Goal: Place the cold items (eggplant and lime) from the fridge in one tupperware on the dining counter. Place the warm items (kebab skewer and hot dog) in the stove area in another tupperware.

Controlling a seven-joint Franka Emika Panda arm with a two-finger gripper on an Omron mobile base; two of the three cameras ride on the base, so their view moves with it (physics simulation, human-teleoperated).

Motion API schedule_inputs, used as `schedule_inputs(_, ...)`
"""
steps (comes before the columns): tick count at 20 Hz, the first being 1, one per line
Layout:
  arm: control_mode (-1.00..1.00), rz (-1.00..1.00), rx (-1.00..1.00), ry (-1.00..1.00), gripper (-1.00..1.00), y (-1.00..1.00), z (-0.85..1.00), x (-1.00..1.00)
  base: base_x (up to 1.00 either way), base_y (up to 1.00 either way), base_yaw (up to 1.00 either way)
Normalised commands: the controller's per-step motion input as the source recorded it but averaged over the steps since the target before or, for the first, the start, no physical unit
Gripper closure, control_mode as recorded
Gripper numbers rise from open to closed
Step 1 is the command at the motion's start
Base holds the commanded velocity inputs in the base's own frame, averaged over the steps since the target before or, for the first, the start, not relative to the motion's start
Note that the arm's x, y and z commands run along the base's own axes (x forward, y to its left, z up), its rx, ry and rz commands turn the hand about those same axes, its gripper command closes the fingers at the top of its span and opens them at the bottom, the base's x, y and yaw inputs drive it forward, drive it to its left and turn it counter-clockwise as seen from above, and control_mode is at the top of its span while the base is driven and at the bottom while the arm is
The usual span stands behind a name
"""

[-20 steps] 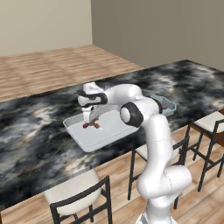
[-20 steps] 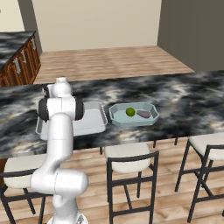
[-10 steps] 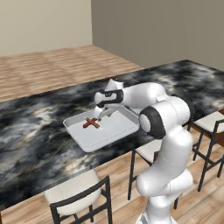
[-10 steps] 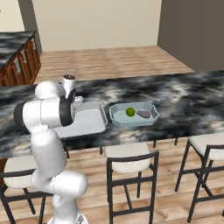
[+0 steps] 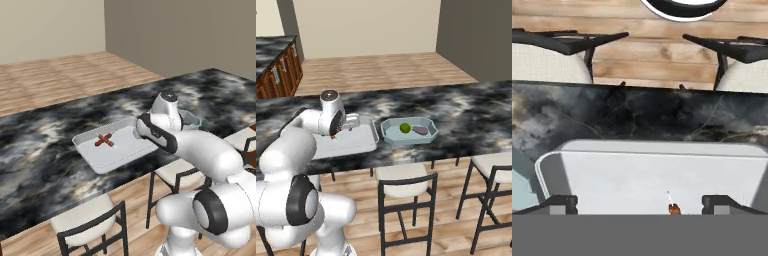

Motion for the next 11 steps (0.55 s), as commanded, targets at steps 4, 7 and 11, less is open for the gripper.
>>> schedule_inputs(4, -1.00, -0.11, -0.34, -0.10, -1.00, -1.00, 0.71, -1.00, 0.00, 0.00, 0.00)
schedule_inputs(7, -1.00, -0.01, -0.35, -0.14, -1.00, -1.00, 0.18, -1.00, 0.00, 0.00, 0.00)
schedule_inputs(11, -1.00, 0.00, -0.08, -0.13, -1.00, -1.00, -0.39, -1.00, 0.00, 0.00, 0.00)
